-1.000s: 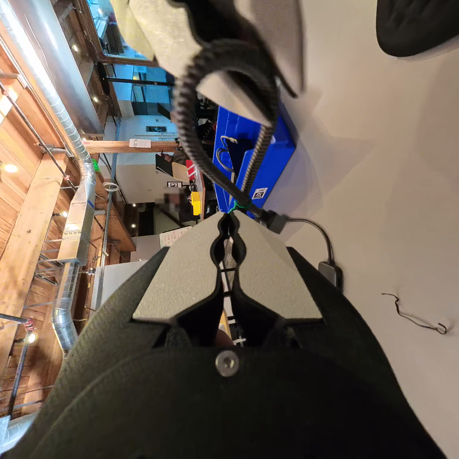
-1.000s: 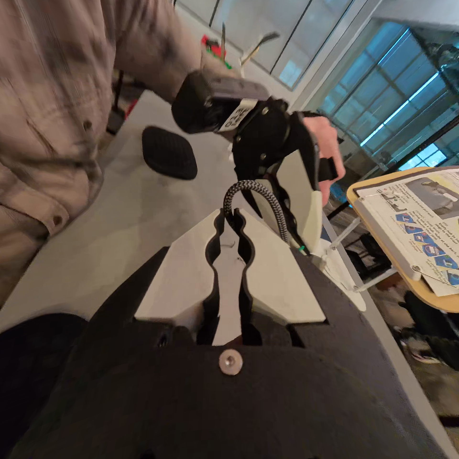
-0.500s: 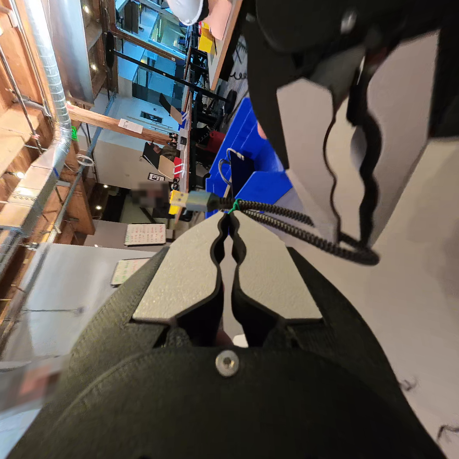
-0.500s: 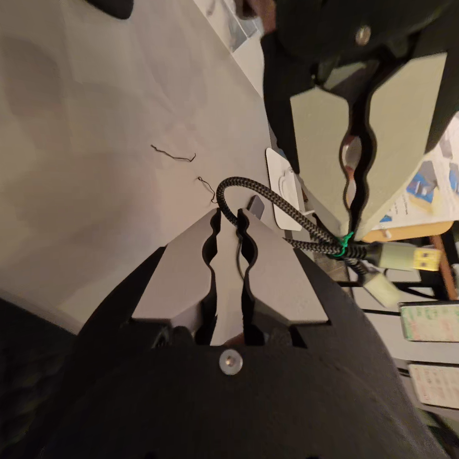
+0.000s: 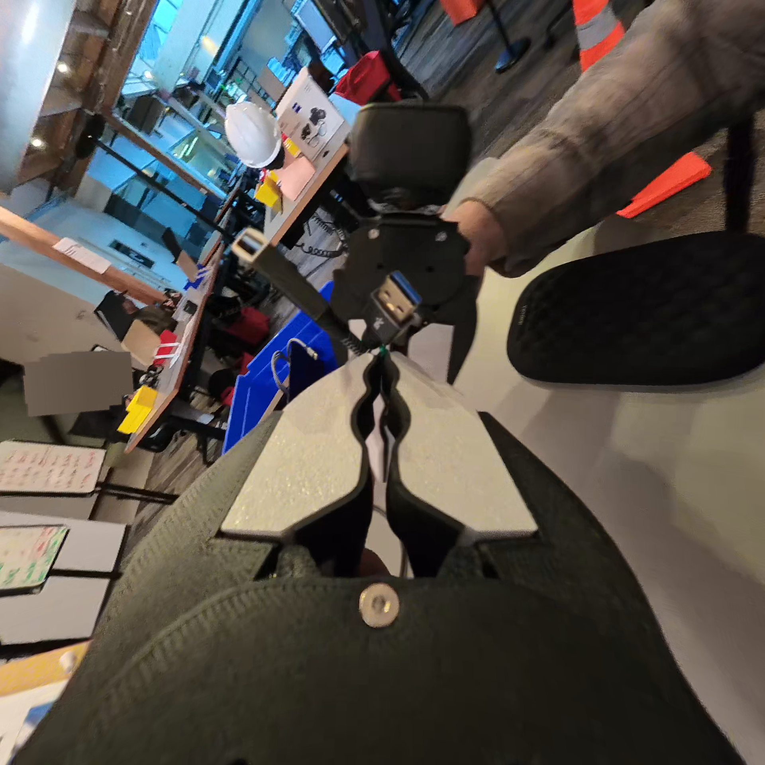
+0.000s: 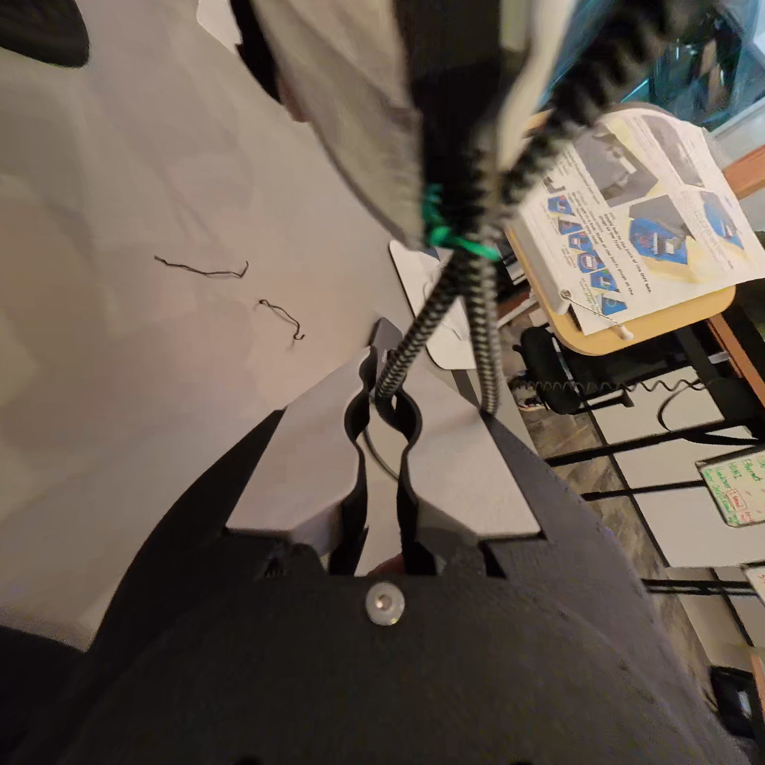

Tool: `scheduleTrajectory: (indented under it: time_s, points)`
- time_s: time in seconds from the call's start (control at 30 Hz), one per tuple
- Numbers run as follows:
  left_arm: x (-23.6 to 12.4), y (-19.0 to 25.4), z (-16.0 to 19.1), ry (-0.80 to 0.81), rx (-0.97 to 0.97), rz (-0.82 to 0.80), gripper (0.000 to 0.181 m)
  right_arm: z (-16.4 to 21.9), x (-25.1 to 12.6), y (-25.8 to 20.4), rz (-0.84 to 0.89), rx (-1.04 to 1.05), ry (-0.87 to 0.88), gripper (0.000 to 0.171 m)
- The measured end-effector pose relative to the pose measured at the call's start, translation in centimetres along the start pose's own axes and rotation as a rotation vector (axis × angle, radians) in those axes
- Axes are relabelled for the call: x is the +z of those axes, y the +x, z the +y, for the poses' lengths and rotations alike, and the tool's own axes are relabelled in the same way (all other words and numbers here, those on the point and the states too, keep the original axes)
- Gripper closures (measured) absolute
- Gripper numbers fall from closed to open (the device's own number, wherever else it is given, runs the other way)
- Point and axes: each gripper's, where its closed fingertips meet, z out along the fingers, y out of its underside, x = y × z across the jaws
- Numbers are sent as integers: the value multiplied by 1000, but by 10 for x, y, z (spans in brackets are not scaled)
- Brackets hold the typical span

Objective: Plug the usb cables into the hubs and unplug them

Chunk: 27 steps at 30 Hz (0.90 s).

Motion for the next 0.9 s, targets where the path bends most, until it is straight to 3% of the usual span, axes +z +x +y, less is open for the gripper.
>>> scheduleTrajectory:
  time_s: [0.23, 0.53, 0.63, 0.77, 0.9]
  points:
    - [10, 34, 9, -68, 110, 149, 180, -10, 0, 21, 94, -122, 37, 161]
    - [16, 43, 36, -207, 157, 217, 180, -27, -20, 48, 380, -692, -168, 156]
    - [19, 37, 48, -256, 143, 180, 180, -8, -18, 44, 294, -633, -229, 146]
    - [20, 28, 70, -295, 74, 127, 180, 23, -20, 32, 156, -507, -311, 111]
    - [23, 24, 84, -336, 91, 66, 180, 39, -23, 23, 96, -428, -343, 102]
